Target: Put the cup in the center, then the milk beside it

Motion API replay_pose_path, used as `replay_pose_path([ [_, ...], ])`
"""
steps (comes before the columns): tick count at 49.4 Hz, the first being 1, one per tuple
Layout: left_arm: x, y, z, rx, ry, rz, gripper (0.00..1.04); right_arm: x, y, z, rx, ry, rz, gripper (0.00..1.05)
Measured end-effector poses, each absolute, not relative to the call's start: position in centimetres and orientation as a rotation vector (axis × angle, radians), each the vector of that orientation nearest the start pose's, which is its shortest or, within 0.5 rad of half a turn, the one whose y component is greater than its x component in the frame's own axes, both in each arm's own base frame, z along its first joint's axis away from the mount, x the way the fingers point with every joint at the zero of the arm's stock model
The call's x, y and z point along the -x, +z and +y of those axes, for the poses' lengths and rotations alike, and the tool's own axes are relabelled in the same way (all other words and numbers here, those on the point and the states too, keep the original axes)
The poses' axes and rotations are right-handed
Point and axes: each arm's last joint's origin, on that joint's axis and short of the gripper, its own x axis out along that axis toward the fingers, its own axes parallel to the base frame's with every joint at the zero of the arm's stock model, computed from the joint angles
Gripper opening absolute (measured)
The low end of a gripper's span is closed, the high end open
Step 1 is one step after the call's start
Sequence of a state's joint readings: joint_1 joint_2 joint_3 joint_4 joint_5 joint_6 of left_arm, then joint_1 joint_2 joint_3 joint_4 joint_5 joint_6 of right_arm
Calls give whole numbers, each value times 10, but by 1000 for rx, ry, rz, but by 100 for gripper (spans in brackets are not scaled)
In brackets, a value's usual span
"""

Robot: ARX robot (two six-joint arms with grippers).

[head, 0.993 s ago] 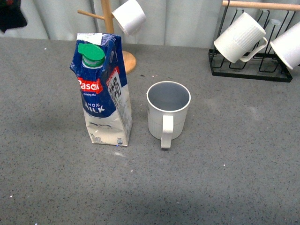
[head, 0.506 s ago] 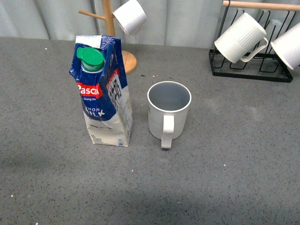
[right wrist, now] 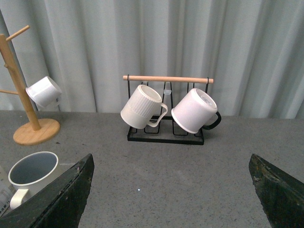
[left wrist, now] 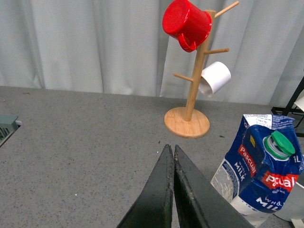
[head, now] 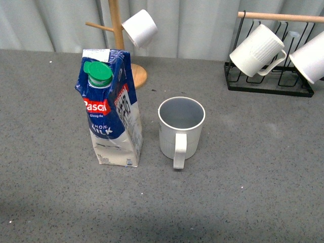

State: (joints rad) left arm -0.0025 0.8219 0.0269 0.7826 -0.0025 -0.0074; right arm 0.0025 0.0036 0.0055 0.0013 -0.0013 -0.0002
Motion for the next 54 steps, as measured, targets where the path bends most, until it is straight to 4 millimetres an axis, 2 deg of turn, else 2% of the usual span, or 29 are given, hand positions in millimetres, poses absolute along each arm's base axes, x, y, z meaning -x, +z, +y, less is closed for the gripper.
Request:
replay_pose_path([
  [27,-127,172,0,7,-2,-18,4,-98,165,0,0,4,-3,95],
  [54,-112,173,0,7,-2,-23,4,-98,165,0,0,4,-3,95],
])
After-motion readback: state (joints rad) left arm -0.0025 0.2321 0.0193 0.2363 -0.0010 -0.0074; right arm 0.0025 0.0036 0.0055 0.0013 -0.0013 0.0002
